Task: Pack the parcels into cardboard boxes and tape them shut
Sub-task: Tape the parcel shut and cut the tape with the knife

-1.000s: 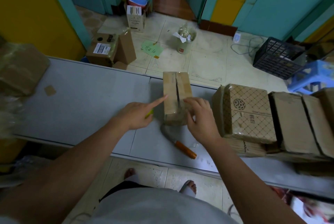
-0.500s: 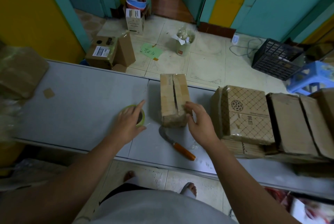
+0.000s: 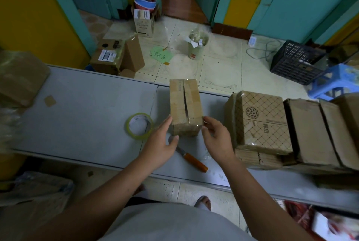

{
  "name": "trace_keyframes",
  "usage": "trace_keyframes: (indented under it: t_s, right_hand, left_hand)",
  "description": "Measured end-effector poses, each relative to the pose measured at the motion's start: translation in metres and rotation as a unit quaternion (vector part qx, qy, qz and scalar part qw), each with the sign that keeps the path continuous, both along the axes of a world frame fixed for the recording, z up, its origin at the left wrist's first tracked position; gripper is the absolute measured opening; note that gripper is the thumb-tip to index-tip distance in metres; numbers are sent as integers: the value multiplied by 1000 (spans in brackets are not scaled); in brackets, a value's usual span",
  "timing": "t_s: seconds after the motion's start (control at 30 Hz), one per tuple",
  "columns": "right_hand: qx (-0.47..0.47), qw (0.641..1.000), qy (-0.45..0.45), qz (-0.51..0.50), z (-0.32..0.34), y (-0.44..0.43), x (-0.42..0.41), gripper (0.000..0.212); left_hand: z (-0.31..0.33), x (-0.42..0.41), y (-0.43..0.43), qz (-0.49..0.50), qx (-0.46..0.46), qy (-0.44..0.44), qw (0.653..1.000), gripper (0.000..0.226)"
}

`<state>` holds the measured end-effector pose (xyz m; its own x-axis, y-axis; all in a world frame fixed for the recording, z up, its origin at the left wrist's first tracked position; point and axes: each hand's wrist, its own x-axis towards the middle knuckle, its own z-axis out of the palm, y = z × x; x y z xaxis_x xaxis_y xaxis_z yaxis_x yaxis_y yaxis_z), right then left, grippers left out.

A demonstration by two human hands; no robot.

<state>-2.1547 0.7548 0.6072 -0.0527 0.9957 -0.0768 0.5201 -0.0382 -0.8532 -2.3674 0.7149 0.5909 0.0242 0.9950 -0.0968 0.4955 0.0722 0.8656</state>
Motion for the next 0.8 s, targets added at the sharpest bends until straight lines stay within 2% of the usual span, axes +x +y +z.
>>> trace_keyframes:
  t_s: [0.13,0.27,0.4,0.5,0.63,0.8]
  right_hand:
    - [1,1000,15,7,1,-1,-1,37]
    - [9,1000,19,-11,-3,-1,-3,33]
    - [21,1000,-1,11,1,8,1,37]
    - [47,992,-85,85,3,20,6,51]
    - [87,975,-158,133,3,32,8,42]
    - [112,971,-166,127,-12,33,13,36]
  left_hand:
    - [4,13,1,22,-43,-123,991,62]
    - [-1,17,3,44,-38,-125,990,63]
    - [-4,7,10,73,2,-43,996,52]
    - [-2,-1,25,46,59,37,996,61]
    - [1,-9,42,-58,144,151,976,40]
    - [-8,-23,52,-106,201,179,957,31]
